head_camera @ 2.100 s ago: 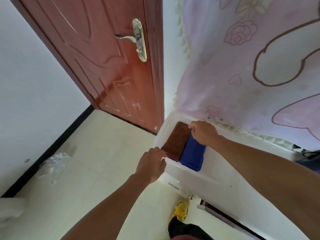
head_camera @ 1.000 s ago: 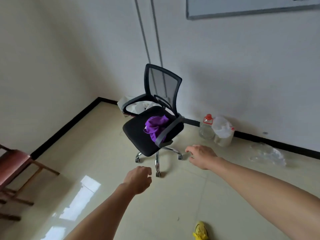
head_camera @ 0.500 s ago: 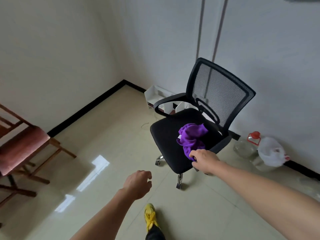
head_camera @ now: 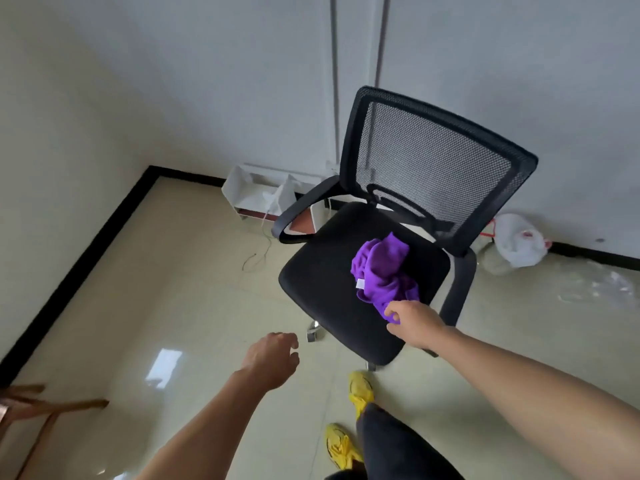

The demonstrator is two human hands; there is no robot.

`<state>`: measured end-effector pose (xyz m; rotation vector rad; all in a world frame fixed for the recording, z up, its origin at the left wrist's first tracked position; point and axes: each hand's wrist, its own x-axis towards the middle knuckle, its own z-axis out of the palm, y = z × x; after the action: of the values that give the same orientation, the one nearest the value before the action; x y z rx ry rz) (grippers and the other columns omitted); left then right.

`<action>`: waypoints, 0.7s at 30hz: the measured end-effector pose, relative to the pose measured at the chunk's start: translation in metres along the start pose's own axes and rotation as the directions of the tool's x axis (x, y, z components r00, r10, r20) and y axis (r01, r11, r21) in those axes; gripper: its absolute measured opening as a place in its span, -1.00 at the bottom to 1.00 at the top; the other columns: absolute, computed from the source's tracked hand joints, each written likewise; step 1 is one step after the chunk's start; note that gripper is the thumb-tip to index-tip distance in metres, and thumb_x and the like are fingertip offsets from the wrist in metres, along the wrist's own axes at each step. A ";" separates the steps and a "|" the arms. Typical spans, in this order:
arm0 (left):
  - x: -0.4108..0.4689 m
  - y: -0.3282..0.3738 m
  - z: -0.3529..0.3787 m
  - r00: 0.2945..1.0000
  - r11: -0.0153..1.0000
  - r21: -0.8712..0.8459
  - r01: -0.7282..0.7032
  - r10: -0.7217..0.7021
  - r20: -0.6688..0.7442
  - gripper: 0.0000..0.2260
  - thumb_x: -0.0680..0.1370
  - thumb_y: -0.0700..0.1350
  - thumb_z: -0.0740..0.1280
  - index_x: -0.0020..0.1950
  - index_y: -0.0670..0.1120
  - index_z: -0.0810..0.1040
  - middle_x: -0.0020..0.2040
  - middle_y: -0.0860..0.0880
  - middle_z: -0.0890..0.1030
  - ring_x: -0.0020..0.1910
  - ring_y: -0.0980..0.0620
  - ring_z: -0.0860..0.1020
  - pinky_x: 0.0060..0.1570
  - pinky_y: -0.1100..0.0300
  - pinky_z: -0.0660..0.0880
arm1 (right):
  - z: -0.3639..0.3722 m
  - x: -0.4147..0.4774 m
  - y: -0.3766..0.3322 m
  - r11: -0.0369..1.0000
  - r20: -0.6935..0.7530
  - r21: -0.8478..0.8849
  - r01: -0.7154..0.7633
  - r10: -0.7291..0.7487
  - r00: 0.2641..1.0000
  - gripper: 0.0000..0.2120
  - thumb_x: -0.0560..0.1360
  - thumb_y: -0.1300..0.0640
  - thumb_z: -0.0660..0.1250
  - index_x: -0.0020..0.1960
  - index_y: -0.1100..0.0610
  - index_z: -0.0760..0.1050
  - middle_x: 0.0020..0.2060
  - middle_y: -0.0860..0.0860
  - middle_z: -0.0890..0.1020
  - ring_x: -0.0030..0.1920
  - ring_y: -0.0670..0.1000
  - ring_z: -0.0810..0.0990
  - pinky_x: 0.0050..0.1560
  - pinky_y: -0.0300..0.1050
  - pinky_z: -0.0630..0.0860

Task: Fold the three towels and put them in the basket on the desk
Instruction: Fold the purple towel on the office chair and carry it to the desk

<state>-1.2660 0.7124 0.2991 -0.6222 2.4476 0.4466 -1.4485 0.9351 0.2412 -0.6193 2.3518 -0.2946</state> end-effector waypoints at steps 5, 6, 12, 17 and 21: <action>0.062 0.003 -0.008 0.992 0.996 0.005 -0.091 0.090 0.084 -0.74 0.59 -0.02 0.18 0.25 0.04 0.50 0.17 0.02 0.59 0.13 0.00 0.54 0.04 0.18 0.46 | 0.017 0.045 0.027 0.967 0.062 0.119 -0.224 0.218 0.974 -0.69 0.46 0.03 0.35 0.20 0.02 0.53 0.08 0.03 0.63 0.08 0.12 0.59 -0.04 -0.12 0.44; 0.080 0.002 -0.009 0.990 0.994 0.006 -0.109 0.109 0.087 -0.74 0.59 -0.02 0.18 0.25 0.04 0.49 0.17 0.03 0.59 0.12 0.01 0.54 0.04 0.19 0.45 | 0.022 0.063 0.032 0.954 0.075 0.155 -0.257 0.248 0.966 -0.71 0.46 0.03 0.35 0.17 0.03 0.54 0.06 0.05 0.64 0.05 0.13 0.60 -0.07 -0.13 0.44; 0.166 -0.002 -0.019 0.973 0.991 0.004 -0.135 0.132 0.188 -0.76 0.58 -0.03 0.20 0.22 0.04 0.52 0.14 0.05 0.60 0.14 0.03 0.53 0.12 0.15 0.45 | 0.042 0.130 0.041 0.801 0.091 0.396 -0.450 0.453 0.887 -0.74 0.49 0.07 0.32 0.14 0.14 0.56 0.05 0.08 0.65 0.09 0.15 0.59 0.02 -0.12 0.47; 0.233 0.017 -0.010 0.971 0.981 -0.179 -0.077 0.115 0.208 -0.79 0.55 -0.10 0.21 0.09 -0.01 0.60 0.01 0.01 0.63 0.01 -0.02 0.58 0.00 0.15 0.50 | 0.060 0.167 0.061 0.583 0.072 0.613 -0.534 0.632 0.772 -0.87 0.46 0.03 0.32 -0.23 0.05 0.52 -0.15 0.10 0.65 -0.03 0.19 0.60 -0.05 -0.10 0.45; 0.296 0.044 0.023 0.953 0.966 -0.228 -0.120 0.177 0.247 -0.80 0.53 -0.10 0.20 0.01 0.00 0.62 -0.08 0.01 0.65 -0.12 0.02 0.58 -0.11 0.16 0.52 | 0.119 0.206 0.091 0.316 0.140 0.796 -0.517 0.733 0.665 -0.74 0.28 -0.18 0.42 -0.13 -0.05 0.59 -0.23 0.11 0.63 -0.15 0.14 0.64 -0.16 -0.03 0.60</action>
<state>-1.4949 0.6617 0.1113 -0.4301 2.2134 0.8067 -1.5367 0.9045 0.0047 0.8548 2.1414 -1.0096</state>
